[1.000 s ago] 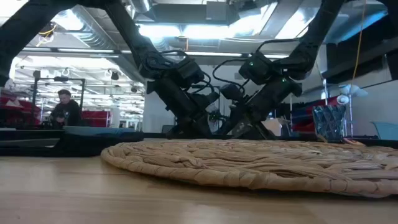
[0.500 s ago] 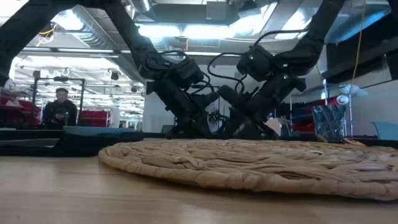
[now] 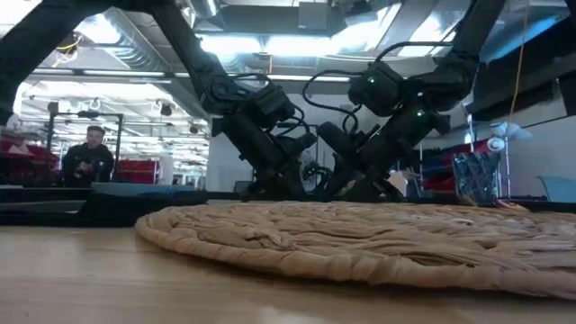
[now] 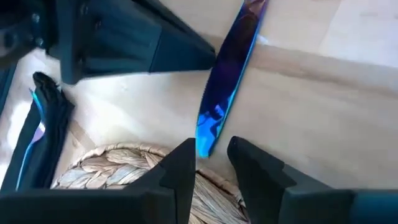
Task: Set table place
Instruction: Put the blue table knife on top of the brown placemat
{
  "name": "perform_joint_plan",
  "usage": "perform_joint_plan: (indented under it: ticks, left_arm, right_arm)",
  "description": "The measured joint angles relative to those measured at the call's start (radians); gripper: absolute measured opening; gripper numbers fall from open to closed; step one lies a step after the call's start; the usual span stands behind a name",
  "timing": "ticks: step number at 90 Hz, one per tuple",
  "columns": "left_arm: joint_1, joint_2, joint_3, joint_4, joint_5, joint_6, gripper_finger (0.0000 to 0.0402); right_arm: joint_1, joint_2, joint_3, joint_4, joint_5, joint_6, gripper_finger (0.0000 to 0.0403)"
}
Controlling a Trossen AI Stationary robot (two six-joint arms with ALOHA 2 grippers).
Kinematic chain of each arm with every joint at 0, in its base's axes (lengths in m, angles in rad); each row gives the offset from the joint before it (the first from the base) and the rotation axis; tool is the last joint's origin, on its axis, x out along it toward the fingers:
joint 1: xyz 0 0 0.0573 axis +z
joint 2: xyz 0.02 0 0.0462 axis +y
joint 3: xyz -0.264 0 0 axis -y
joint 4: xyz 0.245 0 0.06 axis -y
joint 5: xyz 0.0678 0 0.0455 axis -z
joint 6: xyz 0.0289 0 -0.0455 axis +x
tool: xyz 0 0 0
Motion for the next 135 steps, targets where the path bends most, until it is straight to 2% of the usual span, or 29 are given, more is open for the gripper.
perform_joint_plan:
  ticks: [23, 43, 56, 78, 88, 115, 135]
  left_arm:
    - [0.000, 0.000, 0.001, -0.035, 0.025, 0.085, 0.0000]
    - [-0.002, -0.001, 0.000, -0.023, 0.100, 0.044, 0.0000]
    - [-0.043, -0.001, -0.002, 0.003, 0.116, 0.032, 0.0000]
    - [-0.102, -0.001, -0.002, 0.007, 0.057, 0.049, 0.0000]
    - [-0.097, -0.001, -0.002, 0.006, 0.032, 0.047, 0.0000]
    - [-0.070, 0.000, -0.002, 0.033, 0.041, 0.022, 0.0000]
    - [-0.071, 0.001, -0.001, 0.078, 0.025, -0.004, 0.0000]
  right_arm:
    - [-0.059, -0.005, -0.001, 0.003, -0.102, -0.014, 0.0099]
    - [-0.088, -0.006, -0.001, 0.002, -0.145, -0.021, 0.0099]
    - [-0.089, -0.006, -0.001, 0.002, -0.151, -0.029, 0.0099]
    - [-0.091, -0.024, -0.004, -0.014, -0.160, -0.051, 0.0099]
    - [-0.107, -0.054, -0.008, -0.046, -0.161, -0.065, 0.0099]
    - [-0.201, -0.079, -0.011, -0.068, -0.220, -0.089, 0.0099]
    - [-0.216, -0.081, -0.011, -0.057, -0.218, -0.107, 0.0099]
